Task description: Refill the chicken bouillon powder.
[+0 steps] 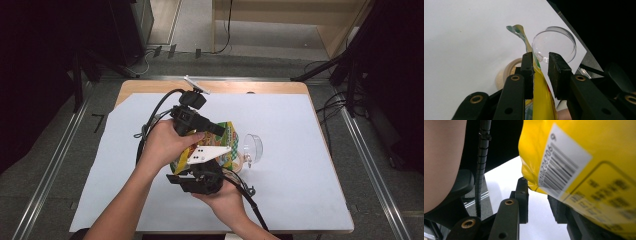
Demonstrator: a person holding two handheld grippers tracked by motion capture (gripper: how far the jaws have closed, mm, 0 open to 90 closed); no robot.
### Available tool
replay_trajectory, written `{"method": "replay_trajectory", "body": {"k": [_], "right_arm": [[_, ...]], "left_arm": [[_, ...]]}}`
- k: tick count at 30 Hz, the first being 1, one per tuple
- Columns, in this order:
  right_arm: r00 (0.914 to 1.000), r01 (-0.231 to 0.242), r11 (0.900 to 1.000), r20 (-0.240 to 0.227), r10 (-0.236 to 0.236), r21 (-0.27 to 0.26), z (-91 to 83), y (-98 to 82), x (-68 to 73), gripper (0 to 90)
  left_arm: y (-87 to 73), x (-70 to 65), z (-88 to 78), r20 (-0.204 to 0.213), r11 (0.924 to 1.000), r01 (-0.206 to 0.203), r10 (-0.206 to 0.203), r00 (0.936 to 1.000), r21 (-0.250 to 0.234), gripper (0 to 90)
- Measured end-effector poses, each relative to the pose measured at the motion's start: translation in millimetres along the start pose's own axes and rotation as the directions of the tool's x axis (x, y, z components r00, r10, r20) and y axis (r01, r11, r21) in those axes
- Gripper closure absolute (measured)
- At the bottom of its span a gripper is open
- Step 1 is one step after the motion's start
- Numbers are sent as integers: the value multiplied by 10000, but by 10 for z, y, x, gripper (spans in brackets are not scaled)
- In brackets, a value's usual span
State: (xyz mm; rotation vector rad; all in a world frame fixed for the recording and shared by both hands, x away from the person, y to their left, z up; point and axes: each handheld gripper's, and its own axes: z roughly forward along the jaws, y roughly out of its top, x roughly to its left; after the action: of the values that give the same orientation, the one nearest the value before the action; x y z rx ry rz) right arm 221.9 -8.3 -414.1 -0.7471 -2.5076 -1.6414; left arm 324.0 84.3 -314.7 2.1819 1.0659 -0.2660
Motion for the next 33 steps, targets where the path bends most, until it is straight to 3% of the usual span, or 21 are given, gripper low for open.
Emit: {"method": "replay_trajectory", "body": {"k": [12, 33], "right_arm": [[10000, 31, 10000, 86, -30, -68, 5, -47, 16, 720], [9994, 283, 9996, 200, -284, 53, 21, -22, 1, 724]], "left_arm": [[-8, -62, 27, -89, 9996, -276, 276, 9996, 24, 754], [-28, -54, -24, -65, 9996, -235, 234, 9997, -180, 752]]}}
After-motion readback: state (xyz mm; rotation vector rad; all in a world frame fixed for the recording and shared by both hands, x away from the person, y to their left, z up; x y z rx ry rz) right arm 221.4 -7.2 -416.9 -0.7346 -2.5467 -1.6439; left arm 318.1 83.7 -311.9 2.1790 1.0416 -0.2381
